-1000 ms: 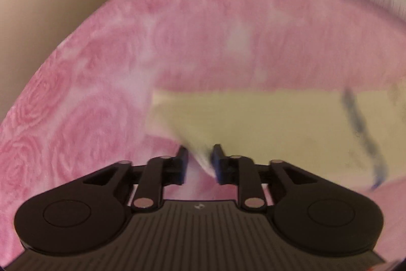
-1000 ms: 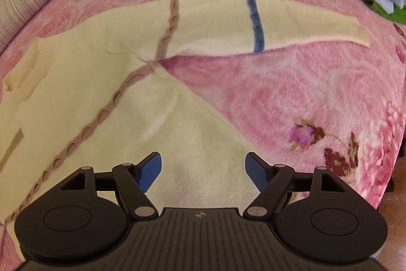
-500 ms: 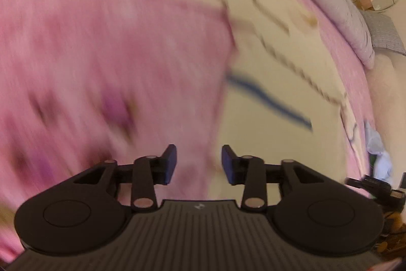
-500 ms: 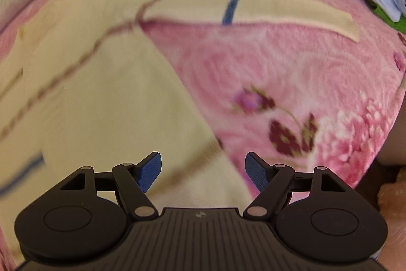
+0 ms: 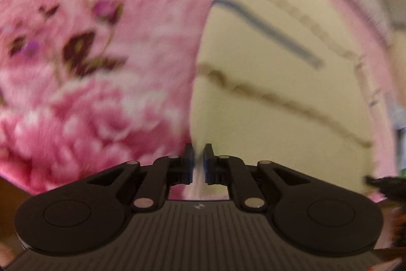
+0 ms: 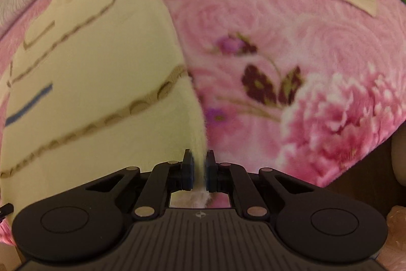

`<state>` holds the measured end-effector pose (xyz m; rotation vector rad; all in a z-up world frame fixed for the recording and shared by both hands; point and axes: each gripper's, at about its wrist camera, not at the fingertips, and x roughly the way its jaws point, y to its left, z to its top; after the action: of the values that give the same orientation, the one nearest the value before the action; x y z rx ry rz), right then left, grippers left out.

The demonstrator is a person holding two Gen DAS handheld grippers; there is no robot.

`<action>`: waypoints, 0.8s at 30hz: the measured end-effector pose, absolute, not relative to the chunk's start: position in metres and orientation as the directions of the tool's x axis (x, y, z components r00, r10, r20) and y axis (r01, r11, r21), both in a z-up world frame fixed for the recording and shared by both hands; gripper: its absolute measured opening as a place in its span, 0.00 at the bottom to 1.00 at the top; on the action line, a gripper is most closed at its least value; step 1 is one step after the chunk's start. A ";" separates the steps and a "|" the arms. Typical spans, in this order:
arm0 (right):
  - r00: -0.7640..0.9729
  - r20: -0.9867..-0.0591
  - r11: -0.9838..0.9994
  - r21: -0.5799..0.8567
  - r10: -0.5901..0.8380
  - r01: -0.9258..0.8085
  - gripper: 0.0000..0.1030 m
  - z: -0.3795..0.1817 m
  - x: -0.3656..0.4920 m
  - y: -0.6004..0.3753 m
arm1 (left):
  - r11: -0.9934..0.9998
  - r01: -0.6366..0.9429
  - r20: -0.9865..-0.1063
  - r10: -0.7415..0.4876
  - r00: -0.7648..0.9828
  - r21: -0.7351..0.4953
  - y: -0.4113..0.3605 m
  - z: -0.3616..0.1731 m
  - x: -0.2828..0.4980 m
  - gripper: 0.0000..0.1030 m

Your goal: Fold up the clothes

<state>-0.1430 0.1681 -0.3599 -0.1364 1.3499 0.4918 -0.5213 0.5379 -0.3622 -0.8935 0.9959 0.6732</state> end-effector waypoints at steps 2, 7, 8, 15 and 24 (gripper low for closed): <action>0.120 -0.964 0.892 0.168 0.238 -0.420 0.25 -0.359 -0.143 0.164 | 0.438 -0.843 -0.915 0.099 0.392 -0.314 0.535 -0.357 -0.525 0.13; 0.121 -0.985 0.890 0.054 0.121 -0.453 0.48 -0.322 -0.147 0.151 | 0.482 -0.869 -0.978 0.103 0.181 -0.110 0.504 -0.319 -0.536 0.17; 0.117 -0.986 0.893 0.053 0.117 -0.448 0.52 -0.312 -0.150 0.148 | 0.482 -0.870 -0.978 0.108 0.176 -0.103 0.493 -0.305 -0.543 0.18; 0.136 -0.967 0.871 0.128 0.217 -0.475 0.76 -0.230 -0.187 0.158 | 0.564 -0.816 -0.961 0.131 0.242 -0.128 0.452 -0.202 -0.527 0.36; 0.237 -0.914 0.863 0.190 0.330 -0.469 0.86 -0.149 -0.245 0.197 | 0.688 -0.716 -0.875 0.272 0.401 -0.114 0.466 -0.096 -0.514 0.62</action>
<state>-0.2446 0.1970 -0.1486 -0.1335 1.2145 0.5497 -0.5144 0.4659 -0.0959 -0.5273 0.9694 0.6624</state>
